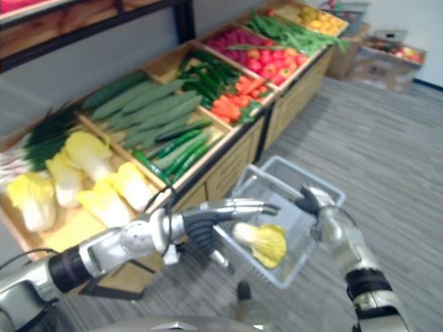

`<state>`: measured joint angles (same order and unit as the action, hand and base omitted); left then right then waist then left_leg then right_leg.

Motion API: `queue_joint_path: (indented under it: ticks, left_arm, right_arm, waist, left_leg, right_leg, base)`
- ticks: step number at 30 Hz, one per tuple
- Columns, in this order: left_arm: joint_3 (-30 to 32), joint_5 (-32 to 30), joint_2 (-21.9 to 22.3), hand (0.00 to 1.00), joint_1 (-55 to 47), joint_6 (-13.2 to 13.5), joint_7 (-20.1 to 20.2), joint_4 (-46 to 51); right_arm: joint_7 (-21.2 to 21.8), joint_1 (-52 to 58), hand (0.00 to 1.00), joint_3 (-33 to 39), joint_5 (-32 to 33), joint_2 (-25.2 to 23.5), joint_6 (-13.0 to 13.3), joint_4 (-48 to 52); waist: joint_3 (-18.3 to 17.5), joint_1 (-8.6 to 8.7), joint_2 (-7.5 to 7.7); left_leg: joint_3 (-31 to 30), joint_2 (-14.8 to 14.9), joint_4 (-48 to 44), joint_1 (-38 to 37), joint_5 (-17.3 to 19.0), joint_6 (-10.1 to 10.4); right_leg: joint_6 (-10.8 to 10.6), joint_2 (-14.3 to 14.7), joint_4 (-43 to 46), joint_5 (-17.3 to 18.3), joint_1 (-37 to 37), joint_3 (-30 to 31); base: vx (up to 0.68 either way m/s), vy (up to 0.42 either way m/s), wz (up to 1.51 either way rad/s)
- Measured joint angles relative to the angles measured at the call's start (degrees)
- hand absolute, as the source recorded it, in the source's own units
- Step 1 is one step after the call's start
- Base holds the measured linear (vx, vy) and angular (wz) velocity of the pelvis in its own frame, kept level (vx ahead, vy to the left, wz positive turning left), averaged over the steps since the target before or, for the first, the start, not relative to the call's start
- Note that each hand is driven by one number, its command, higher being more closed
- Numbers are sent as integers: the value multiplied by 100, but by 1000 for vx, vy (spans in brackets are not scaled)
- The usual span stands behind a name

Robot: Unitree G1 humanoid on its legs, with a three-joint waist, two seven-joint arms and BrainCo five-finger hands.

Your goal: Pick vegetable in the basket

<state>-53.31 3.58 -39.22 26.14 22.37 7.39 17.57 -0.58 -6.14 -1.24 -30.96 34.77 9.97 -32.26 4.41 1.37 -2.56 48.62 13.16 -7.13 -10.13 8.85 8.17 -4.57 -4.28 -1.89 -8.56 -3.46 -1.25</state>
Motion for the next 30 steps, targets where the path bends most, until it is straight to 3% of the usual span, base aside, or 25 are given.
queue_joint_path:
  ticks: [4, 7, 9, 13, 15, 20, 25, 30]
  left_arm:
    - [596, 57, -187, 0, -858, 6, -17, 535]
    - [1881, -48, 50, 0, -2050, 37, -182, 692]
    - [3109, -182, 693, 0, -2950, 28, -600, 603]
    - [4377, -382, 1629, 0, -3818, -10, -1019, 399]
    - [4701, -516, 1934, 0, -3984, -57, -1121, 294]
    - [6050, -844, 3066, 0, -4248, -470, -1592, -838]
    - [6683, -952, 3560, 0, -4243, -748, -1972, -1727]
    - [7665, -1155, 3893, 0, -4101, -891, -2811, -3379]
  right_arm:
    - [-107, 676, 100, 924, 4, -338, -128, -249]
    - [-328, 1063, 100, 1707, 249, -842, -192, -695]
    - [-555, 1271, 100, 2179, 701, -1263, -215, -1300]
    - [-698, 1285, 100, 2681, 1220, -1594, -261, -2369]
    - [-723, 1283, 100, 2850, 1368, -1660, -288, -2600]
    - [-878, 1270, 100, 3301, 1578, -1873, -398, -2982]
    - [-895, 1293, 100, 3411, 1583, -2119, -398, -2993]
    - [-1045, 1289, 100, 3411, 1625, -2531, -389, -2991]
  waist:
    - [-130, -30, 25]
    - [-215, -49, 99]
    - [-266, -109, 186]
    - [-278, -294, 220]
    - [-272, -318, 229]
    - [-271, -318, 252]
    - [-298, -308, 331]
    - [-368, -311, 411]
  left_leg:
    - [-556, -207, 287, 175, -142, -168]
    - [-1070, -381, 548, 316, -326, -251]
    - [-1498, -540, 770, 448, -504, -295]
    - [-2071, -747, 1297, 569, -938, -321]
    - [-2257, -766, 1298, 651, -982, -356]
    - [-2830, -867, 1291, 866, -1102, -501]
    - [-3092, -927, 1296, 898, -1138, -539]
    - [-3250, -969, 1298, 896, -1138, -540]
  right_leg:
    - [-67, -235, 10, 49, 90, -521]
    - [-119, -400, 14, 96, 157, -922]
    - [-144, -527, 7, 237, 194, -1226]
    - [-182, -632, -14, 390, 218, -1700]
    - [-195, -656, -25, 408, 254, -1869]
    - [-178, -743, -25, 433, 356, -2406]
    - [-147, -796, -26, 502, 480, -2672]
    - [-136, -819, -115, 526, 608, -2861]
  base:
    - [-66, 24, 80]
    - [-44, 20, 82]
    - [-22, 0, 82]
    - [-21, -14, 71]
    - [5, -17, 61]
    - [24, -1, 53]
    - [3, 9, 30]
    - [10, 9, 17]
